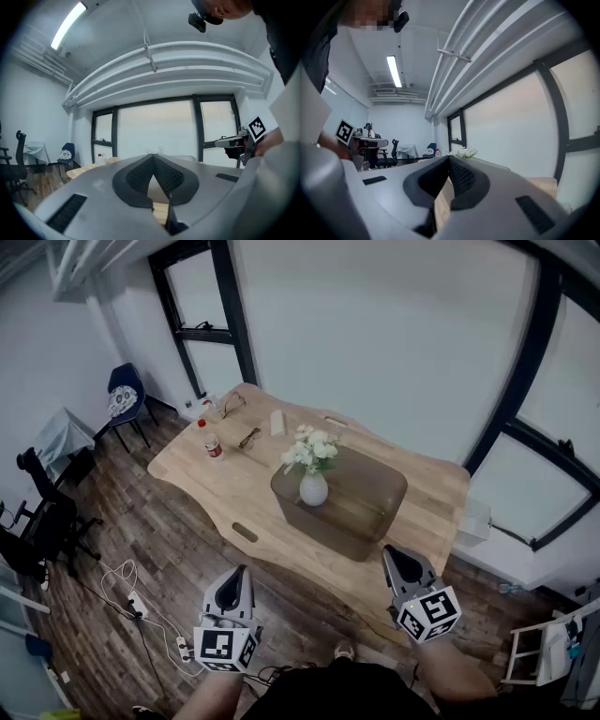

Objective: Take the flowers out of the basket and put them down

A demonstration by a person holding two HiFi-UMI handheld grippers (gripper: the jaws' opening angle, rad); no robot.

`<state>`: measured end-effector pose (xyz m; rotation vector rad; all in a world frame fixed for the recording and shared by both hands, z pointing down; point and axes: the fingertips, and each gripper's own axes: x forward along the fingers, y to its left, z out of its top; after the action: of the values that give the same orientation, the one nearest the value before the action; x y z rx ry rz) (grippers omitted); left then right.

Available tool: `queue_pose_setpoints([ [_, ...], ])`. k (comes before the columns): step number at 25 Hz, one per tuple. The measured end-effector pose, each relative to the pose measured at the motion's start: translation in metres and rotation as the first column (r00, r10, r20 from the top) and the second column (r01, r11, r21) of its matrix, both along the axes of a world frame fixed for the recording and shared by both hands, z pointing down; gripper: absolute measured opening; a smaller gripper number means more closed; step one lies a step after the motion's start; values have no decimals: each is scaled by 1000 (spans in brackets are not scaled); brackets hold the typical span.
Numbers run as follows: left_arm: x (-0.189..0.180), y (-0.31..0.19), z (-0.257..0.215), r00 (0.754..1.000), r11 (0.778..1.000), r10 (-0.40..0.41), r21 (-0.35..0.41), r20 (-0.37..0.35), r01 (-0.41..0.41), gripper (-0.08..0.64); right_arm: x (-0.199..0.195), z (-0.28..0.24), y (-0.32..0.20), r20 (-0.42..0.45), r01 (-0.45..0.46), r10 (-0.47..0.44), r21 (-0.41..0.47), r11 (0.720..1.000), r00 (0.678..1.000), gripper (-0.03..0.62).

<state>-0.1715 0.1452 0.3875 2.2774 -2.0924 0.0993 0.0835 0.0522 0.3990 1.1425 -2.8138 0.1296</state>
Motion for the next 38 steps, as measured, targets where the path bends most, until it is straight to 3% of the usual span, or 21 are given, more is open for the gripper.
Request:
queue_pose_setpoints([
  [12, 21, -23, 1, 1000, 1000, -14, -10, 26, 15, 5, 14, 9, -22, 9, 52, -52, -4, 999, 999, 21],
  [17, 32, -31, -2, 998, 1000, -22, 1, 54, 22, 5, 20, 12, -26, -55, 66, -63, 59, 996, 997, 22],
  [21, 27, -42, 1, 998, 999, -30, -17, 53, 31, 5, 24, 13, -35, -14, 58, -57, 37, 998, 998, 23],
  [27, 27, -79, 4, 997, 1000, 29, -10, 65, -28, 5, 33, 21, -67, -49, -23, 25, 28, 999, 998, 23],
  [31, 19, -113, 5, 994, 996, 85, -3, 67, -85, 5, 35, 19, -88, -22, -71, 71, 28, 997, 997, 23],
  [38, -16, -186, 15, 985, 986, 165, -6, 49, -165, 5, 6, 0, -135, -20, -163, 164, 60, 985, 986, 23],
])
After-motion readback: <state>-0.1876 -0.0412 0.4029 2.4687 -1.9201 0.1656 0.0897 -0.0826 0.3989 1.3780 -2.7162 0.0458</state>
